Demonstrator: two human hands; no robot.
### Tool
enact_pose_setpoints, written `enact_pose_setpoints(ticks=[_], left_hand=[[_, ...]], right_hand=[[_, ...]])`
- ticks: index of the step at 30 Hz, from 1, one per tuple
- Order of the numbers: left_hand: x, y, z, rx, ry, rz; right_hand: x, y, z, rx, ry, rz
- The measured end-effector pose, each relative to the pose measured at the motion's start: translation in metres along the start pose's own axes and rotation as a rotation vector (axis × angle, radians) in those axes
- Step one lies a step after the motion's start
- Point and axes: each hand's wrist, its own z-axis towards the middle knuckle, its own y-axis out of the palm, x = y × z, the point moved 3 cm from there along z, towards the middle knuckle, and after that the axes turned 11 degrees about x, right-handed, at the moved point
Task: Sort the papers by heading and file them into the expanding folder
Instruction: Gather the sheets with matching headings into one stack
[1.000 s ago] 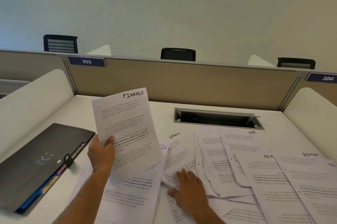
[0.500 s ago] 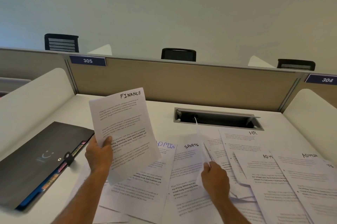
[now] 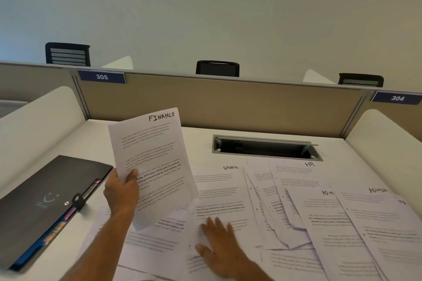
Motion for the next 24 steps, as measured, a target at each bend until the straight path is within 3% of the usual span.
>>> enact_pose_setpoints(ticks=[3, 6, 9, 14, 17, 21, 24], left_hand=[[0.0, 0.0, 0.0, -0.007, 0.012, 0.009], [-0.003, -0.001, -0.001, -0.011, 0.015, 0.013], [-0.006, -0.001, -0.003, -0.01, 0.013, 0.015], [-0.007, 0.003, -0.007, -0.029, -0.001, 0.02], [-0.006, 0.006, -0.008, -0.038, 0.003, 0.012], [-0.006, 0.007, -0.009, -0.036, 0.01, 0.004], [-0.009, 0.005, -0.009, -0.031, 0.002, 0.003]], right_hand=[[0.001, -0.003, -0.003, 0.091, 0.062, 0.206], [0.025, -0.021, -0.006, 0.319, 0.277, -0.046], [0.05, -0.028, -0.015, 0.255, 0.486, -0.199], [0.035, -0.004, -0.015, 0.159, 0.236, -0.117], [0.024, -0.004, -0.015, 0.186, 0.076, -0.022], [0.034, -0.004, -0.024, 0.282, 0.172, -0.103], [0.052, -0.005, -0.031, 0.259, 0.246, -0.232]])
